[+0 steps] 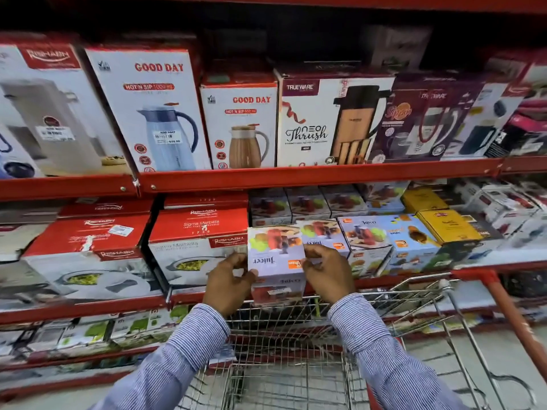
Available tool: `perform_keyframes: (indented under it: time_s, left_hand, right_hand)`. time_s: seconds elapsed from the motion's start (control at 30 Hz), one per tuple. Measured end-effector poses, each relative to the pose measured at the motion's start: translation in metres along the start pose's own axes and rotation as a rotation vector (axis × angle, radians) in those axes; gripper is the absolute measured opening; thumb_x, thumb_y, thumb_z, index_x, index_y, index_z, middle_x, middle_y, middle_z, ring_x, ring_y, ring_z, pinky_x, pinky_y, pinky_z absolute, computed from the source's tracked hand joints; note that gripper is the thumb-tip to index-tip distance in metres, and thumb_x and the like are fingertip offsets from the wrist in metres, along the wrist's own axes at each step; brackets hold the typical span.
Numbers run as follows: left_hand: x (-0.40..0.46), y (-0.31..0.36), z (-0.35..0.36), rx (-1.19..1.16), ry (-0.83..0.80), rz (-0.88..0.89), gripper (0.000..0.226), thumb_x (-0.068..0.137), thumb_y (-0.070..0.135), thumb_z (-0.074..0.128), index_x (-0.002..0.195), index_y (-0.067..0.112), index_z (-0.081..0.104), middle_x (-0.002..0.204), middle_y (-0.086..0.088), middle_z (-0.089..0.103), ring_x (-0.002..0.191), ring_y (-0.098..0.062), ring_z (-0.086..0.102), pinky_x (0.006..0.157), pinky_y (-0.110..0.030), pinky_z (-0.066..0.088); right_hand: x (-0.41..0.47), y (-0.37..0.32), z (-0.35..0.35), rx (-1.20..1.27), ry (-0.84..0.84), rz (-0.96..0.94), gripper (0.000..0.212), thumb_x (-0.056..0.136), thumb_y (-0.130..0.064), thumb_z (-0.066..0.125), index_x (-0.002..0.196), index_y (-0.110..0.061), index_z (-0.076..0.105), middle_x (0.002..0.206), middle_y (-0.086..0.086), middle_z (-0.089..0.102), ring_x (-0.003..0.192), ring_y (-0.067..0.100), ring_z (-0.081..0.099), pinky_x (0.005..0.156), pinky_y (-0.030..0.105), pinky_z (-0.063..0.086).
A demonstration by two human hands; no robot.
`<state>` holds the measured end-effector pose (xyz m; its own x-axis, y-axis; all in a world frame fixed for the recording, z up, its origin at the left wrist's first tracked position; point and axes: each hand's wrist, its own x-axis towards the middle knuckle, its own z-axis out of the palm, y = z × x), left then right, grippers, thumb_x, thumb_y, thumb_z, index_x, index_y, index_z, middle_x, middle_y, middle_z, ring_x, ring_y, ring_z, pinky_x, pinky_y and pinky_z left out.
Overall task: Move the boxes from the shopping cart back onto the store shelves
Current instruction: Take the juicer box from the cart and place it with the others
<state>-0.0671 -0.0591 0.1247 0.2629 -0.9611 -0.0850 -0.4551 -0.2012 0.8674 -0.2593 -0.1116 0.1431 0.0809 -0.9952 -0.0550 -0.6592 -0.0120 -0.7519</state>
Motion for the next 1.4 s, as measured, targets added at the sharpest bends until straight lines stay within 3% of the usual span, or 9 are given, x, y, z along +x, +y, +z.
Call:
perform_keyframes:
  time_s: [0.1, 0.27, 0.57, 0.77, 0.93, 1.13, 1.23, 1.3, 1.4]
  left_hand:
    - [0.002, -0.007, 0.015, -0.011, 0.016, 0.011, 0.027, 0.089, 0.010, 0.060, 0.114, 0.017, 0.054, 0.112, 0.002, 0.065, 0.102, -0.023, 0.065, 0.089, -0.041, 0.055]
    - [0.014, -0.022, 0.035, 0.015, 0.099, 0.030, 0.029, 0.089, 0.008, 0.056, 0.114, 0.019, 0.051, 0.113, -0.002, 0.067, 0.093, -0.027, 0.067, 0.085, -0.044, 0.057]
    - [0.031, -0.035, 0.051, -0.012, 0.115, -0.035, 0.031, 0.090, 0.005, 0.054, 0.119, 0.017, 0.052, 0.115, -0.004, 0.067, 0.099, -0.029, 0.066, 0.088, -0.039, 0.054]
    - [0.040, -0.038, 0.056, -0.048, 0.127, -0.090, 0.038, 0.091, 0.007, 0.055, 0.127, 0.019, 0.054, 0.120, -0.005, 0.068, 0.101, -0.027, 0.067, 0.093, -0.044, 0.055]
    - [0.049, -0.035, 0.060, -0.065, 0.227, -0.108, 0.038, 0.088, 0.006, 0.060, 0.123, 0.019, 0.064, 0.105, -0.004, 0.075, 0.092, -0.022, 0.070, 0.090, -0.039, 0.057]
    - [0.058, -0.032, 0.060, -0.061, 0.324, -0.158, 0.027, 0.086, 0.016, 0.066, 0.112, 0.013, 0.073, 0.101, -0.006, 0.078, 0.087, -0.018, 0.071, 0.086, -0.026, 0.053]
    - [0.063, -0.032, 0.059, -0.104, 0.355, -0.197, 0.024, 0.085, 0.020, 0.067, 0.107, 0.011, 0.074, 0.097, -0.009, 0.078, 0.078, -0.014, 0.066, 0.084, -0.024, 0.051]
    - [0.064, -0.032, 0.059, -0.138, 0.364, -0.213, 0.024, 0.085, 0.021, 0.069, 0.105, 0.010, 0.075, 0.096, -0.010, 0.078, 0.077, -0.013, 0.065, 0.082, -0.022, 0.048]
    - [0.065, -0.035, 0.059, -0.171, 0.380, -0.238, 0.022, 0.082, 0.023, 0.071, 0.100, 0.012, 0.077, 0.094, -0.010, 0.079, 0.080, -0.016, 0.067, 0.088, -0.027, 0.052]
  right_hand:
    - [0.008, 0.006, 0.000, -0.031, -0.016, 0.014, 0.038, 0.089, -0.014, 0.062, 0.126, -0.023, 0.061, 0.125, 0.003, 0.068, 0.088, 0.020, 0.068, 0.080, 0.026, 0.053]
    - [0.018, 0.017, 0.009, 0.009, -0.020, 0.064, 0.041, 0.087, -0.005, 0.063, 0.125, -0.020, 0.061, 0.119, 0.007, 0.069, 0.108, 0.025, 0.065, 0.095, 0.036, 0.053]
    - [0.041, 0.034, 0.030, 0.030, -0.018, 0.079, 0.043, 0.084, -0.003, 0.064, 0.122, -0.023, 0.061, 0.122, 0.003, 0.066, 0.103, 0.023, 0.067, 0.092, 0.039, 0.056]
    - [0.054, 0.040, 0.035, 0.010, -0.057, 0.078, 0.050, 0.087, -0.001, 0.061, 0.132, -0.022, 0.059, 0.121, 0.005, 0.062, 0.104, 0.019, 0.064, 0.092, 0.024, 0.048]
    - [0.064, 0.039, 0.037, -0.052, -0.075, 0.047, 0.049, 0.087, 0.001, 0.058, 0.133, -0.013, 0.057, 0.100, 0.002, 0.063, 0.093, 0.016, 0.060, 0.087, 0.019, 0.043]
    - [0.079, 0.025, 0.035, -0.457, -0.183, -0.075, 0.053, 0.089, -0.025, 0.058, 0.139, -0.015, 0.049, 0.121, 0.013, 0.054, 0.105, 0.032, 0.062, 0.090, 0.037, 0.053]
    - [0.091, 0.016, 0.028, -0.659, -0.242, -0.150, 0.053, 0.077, -0.039, 0.066, 0.123, -0.014, 0.058, 0.120, 0.012, 0.053, 0.110, 0.034, 0.059, 0.088, 0.041, 0.054]
    - [0.105, 0.011, 0.023, -0.764, -0.276, -0.212, 0.063, 0.070, -0.049, 0.069, 0.120, -0.012, 0.058, 0.121, 0.012, 0.052, 0.117, 0.034, 0.050, 0.094, 0.043, 0.049]
    - [0.127, 0.005, 0.017, -0.899, -0.368, -0.318, 0.091, 0.064, -0.063, 0.069, 0.135, -0.012, 0.042, 0.134, 0.010, 0.044, 0.127, 0.033, 0.037, 0.103, 0.048, 0.039]
